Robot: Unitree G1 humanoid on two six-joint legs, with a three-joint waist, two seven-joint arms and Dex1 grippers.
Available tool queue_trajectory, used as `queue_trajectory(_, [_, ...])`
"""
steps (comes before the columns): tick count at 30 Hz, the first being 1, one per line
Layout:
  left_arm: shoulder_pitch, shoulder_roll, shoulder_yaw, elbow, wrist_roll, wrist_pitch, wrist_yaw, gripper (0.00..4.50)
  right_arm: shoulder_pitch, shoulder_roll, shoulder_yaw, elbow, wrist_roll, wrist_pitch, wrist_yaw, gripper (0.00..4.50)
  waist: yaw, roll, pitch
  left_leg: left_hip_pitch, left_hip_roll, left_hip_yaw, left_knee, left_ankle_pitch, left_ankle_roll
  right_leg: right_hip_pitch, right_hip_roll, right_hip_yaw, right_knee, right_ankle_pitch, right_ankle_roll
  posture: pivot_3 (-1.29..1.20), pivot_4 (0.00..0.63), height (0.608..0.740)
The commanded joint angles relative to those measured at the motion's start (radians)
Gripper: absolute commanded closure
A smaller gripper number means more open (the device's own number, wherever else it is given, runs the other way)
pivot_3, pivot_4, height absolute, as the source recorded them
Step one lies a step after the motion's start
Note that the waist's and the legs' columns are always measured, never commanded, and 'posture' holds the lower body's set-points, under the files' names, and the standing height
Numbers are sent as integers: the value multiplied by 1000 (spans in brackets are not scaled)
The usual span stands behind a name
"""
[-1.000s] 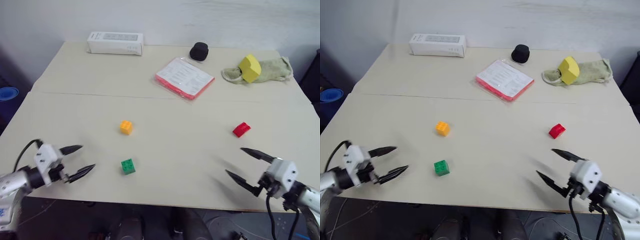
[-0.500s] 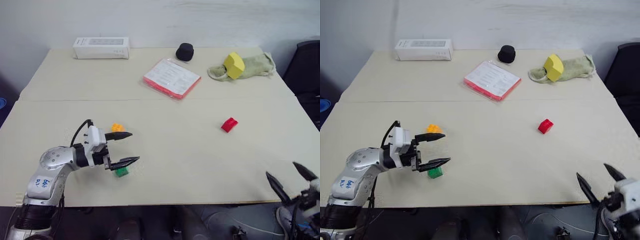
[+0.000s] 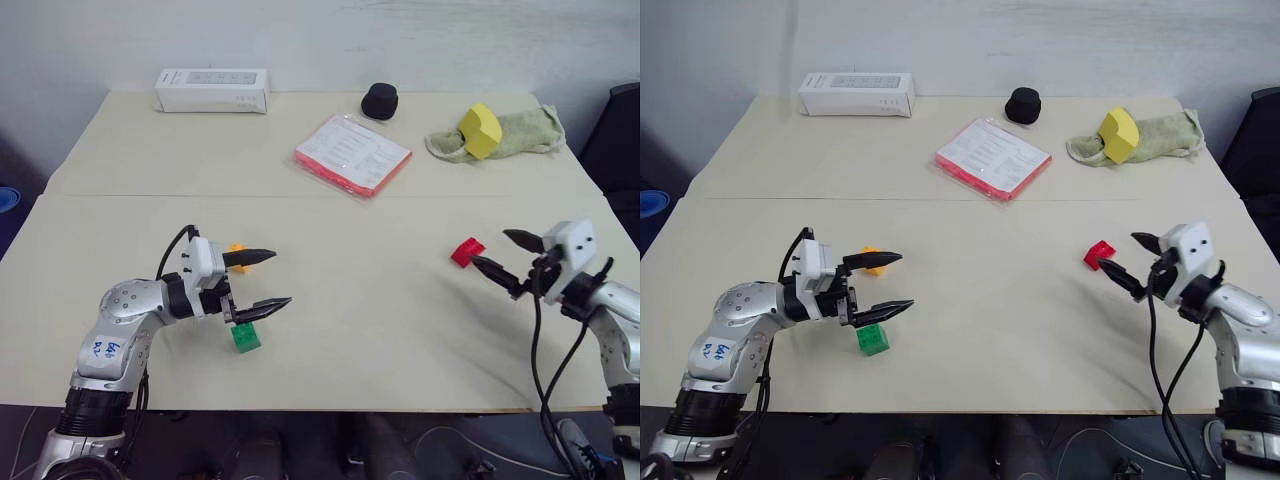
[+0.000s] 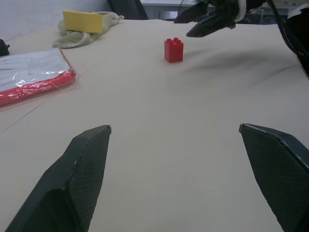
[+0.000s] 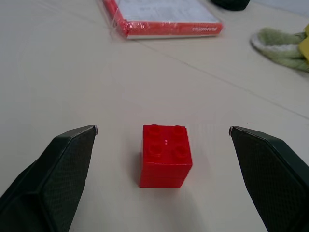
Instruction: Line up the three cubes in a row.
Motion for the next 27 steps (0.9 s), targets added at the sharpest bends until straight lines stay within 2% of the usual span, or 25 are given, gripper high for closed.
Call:
queue_trajectory(1, [16,-6,10,-43,7,-21,15,20,-64,9,13,85,-27,-3,-4,0,0,0,0,0,0,0,0,0,0,0,0,0,0,0,0,0,150,740])
queue_trajectory(2, [22,-6,9,-47,7,-22,17,20,-80,13,23,113,-37,-7,1,0,1,0,0,0,0,0,1,0,1,0,-1,0,0,0,0,0,150,740])
queue_trajectory(5, [37,-4,9,-56,7,-24,19,0,-124,28,51,195,-66,-34,21,658,0,0,0,-1,0,0,1,0,1,0,-1,0,0,0,1,0,150,740])
queue_trajectory(10, [34,0,12,-52,7,-22,19,0,-164,31,62,271,-87,-63,52,2324,-1,0,0,-1,0,0,1,0,1,0,-1,0,0,0,1,0,150,740])
queue_trajectory(12, [33,4,15,-46,8,-24,16,0,-164,24,72,275,-88,-115,117,2988,-3,0,0,-1,0,0,1,0,1,0,-1,0,1,0,1,0,150,740])
queue_trajectory(17, [27,13,20,-24,12,-32,7,0,-145,25,100,68,17,-130,370,3023,-4,0,0,0,0,0,1,0,1,0,-1,0,1,0,1,0,150,740])
queue_trajectory(21, [18,15,20,-7,15,-38,2,0,-106,-33,265,-141,-4,-71,578,3023,0,0,0,0,0,-1,0,0,0,0,-1,-2,1,1,1,0,150,740])
queue_trajectory(23, [12,13,15,-1,19,-40,3,0,-105,-37,305,-147,-18,-55,609,3023,1,0,0,0,0,-2,1,0,1,1,-1,-3,0,1,1,0,150,740])
queue_trajectory(27, [13,11,15,-13,18,-29,13,0,-155,-14,367,21,-110,-191,641,3023,3,0,0,-2,-1,-2,2,0,2,0,-3,-3,0,1,1,0,150,740])
